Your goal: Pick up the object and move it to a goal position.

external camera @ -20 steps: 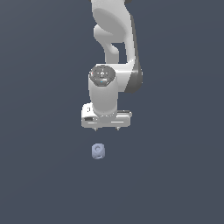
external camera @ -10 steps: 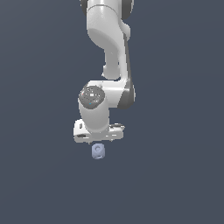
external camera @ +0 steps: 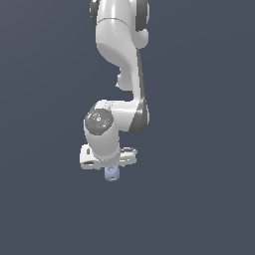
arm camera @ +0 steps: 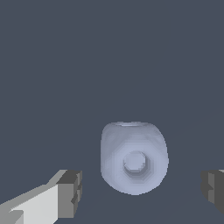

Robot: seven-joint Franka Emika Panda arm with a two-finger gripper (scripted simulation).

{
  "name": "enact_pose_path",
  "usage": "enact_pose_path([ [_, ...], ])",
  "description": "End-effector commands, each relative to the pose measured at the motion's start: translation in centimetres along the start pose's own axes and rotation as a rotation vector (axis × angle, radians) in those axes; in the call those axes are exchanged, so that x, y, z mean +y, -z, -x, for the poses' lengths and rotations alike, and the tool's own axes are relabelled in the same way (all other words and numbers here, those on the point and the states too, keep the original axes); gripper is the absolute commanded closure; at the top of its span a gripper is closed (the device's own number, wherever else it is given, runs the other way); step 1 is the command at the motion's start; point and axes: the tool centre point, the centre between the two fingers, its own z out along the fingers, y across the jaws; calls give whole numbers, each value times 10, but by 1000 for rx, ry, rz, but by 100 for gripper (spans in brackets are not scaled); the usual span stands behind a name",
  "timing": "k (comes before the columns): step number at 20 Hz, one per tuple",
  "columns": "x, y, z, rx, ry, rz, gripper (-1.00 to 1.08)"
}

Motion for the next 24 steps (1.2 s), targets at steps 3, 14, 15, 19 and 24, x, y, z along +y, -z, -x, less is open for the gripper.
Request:
enact_pose_path([
  [3,1,-1,0,0,1,0,-92],
  [14,1,-48,0,1,3,0,-92],
  [15,1,-50,0,1,3,0,-92],
  [19,1,-51,-1,1,3,0,-92],
  [24,1,-51,-1,1,3,0,108],
])
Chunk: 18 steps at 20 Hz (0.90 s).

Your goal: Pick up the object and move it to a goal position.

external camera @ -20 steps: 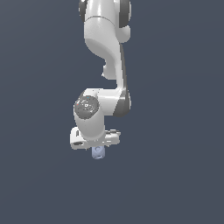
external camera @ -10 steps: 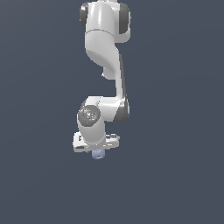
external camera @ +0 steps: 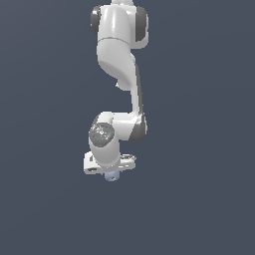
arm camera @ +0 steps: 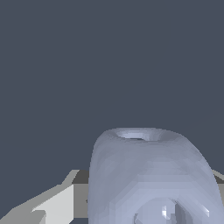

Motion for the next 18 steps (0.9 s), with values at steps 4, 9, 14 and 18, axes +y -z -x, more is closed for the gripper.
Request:
enact_pose_path([
  [4,0,0,0,0,0,0,108],
  [9,-1,1,0,0,0,0,108],
  [14,-10,11,2,0,0,0,108],
  [18,-26,27,5,0,1,0,108],
])
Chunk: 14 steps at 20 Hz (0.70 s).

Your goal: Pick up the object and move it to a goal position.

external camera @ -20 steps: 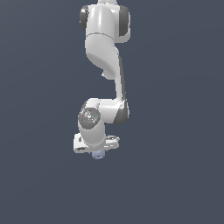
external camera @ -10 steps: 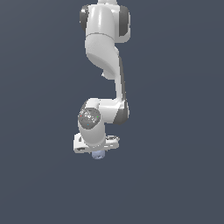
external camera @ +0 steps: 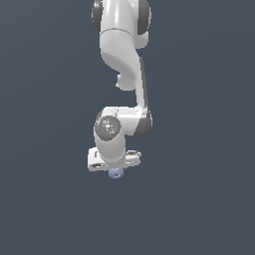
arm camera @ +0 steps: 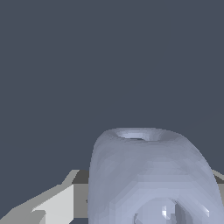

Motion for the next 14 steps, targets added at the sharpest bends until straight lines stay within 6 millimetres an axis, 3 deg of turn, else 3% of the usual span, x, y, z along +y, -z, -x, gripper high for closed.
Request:
enact_pose_path([
  [1,-12,13,2,1,1,0,108],
  [14,-107,115,17,1,2,1,108],
])
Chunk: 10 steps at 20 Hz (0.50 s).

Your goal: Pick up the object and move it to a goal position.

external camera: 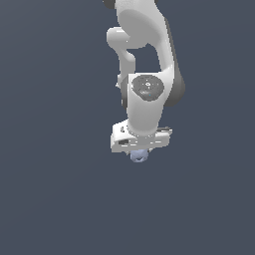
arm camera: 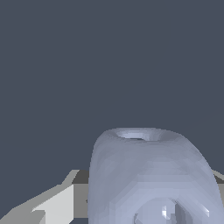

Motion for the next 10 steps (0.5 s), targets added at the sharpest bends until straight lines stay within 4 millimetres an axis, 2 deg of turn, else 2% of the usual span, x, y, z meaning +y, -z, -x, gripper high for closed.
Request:
enact_pose_path([
  [1,-18,20,3,0,0,0,108],
  [6,-46,49,6,0,0,0,108],
  [10,-57,62,6,0,-1,0,108],
])
